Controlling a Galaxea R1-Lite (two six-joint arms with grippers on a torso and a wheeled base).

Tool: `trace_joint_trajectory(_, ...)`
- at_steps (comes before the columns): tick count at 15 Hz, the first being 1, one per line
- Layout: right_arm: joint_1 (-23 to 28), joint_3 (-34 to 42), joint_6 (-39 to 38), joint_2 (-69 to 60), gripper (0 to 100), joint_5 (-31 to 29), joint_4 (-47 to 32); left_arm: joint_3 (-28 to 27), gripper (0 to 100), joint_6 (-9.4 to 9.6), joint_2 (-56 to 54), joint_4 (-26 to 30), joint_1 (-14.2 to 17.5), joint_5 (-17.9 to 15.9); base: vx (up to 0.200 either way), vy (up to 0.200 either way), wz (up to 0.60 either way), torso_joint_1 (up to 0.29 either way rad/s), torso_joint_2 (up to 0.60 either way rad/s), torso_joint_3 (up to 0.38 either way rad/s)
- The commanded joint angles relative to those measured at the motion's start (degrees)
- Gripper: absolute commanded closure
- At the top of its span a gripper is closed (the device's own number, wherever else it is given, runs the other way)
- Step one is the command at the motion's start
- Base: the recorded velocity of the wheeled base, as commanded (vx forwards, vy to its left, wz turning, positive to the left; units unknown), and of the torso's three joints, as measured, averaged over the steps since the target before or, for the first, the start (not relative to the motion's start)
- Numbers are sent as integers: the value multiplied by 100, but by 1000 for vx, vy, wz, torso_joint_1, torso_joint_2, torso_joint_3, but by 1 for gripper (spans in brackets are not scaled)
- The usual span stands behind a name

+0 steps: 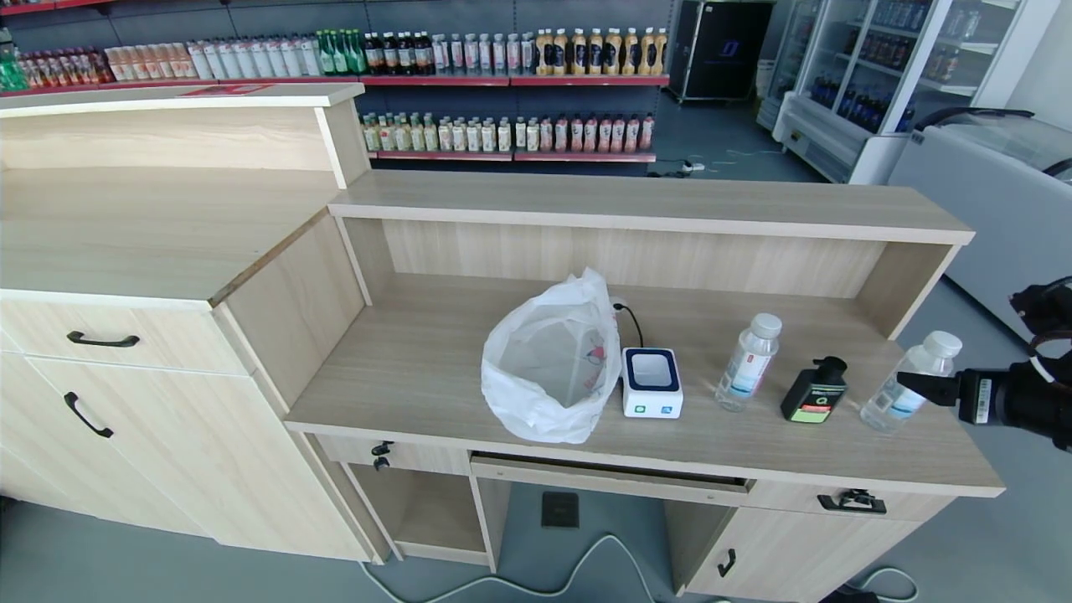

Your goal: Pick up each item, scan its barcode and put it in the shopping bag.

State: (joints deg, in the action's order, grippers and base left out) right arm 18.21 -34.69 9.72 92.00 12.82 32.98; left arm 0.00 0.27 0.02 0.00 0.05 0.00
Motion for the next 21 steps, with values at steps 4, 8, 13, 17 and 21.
trace_joint_trajectory(4,42,-240,382,1347,0,159,851,0,0,0,-2,0,4,0,0,0,0,0,0,0)
trace_joint_trajectory(8,-11,-424,681,1927,0,484,1528,0,0,0,-2,0,4,0,0,0,0,0,0,0)
trace_joint_trajectory(13,-37,-547,918,2472,0,915,1967,0,0,0,-2,0,4,0,0,0,0,0,0,0)
trace_joint_trajectory(17,-213,-749,953,2762,0,1055,2213,0,0,0,-2,0,4,0,0,0,0,0,0,0)
trace_joint_trajectory(21,-459,-899,962,3052,0,1073,2415,0,0,0,-2,0,4,0,0,0,0,0,0,0)
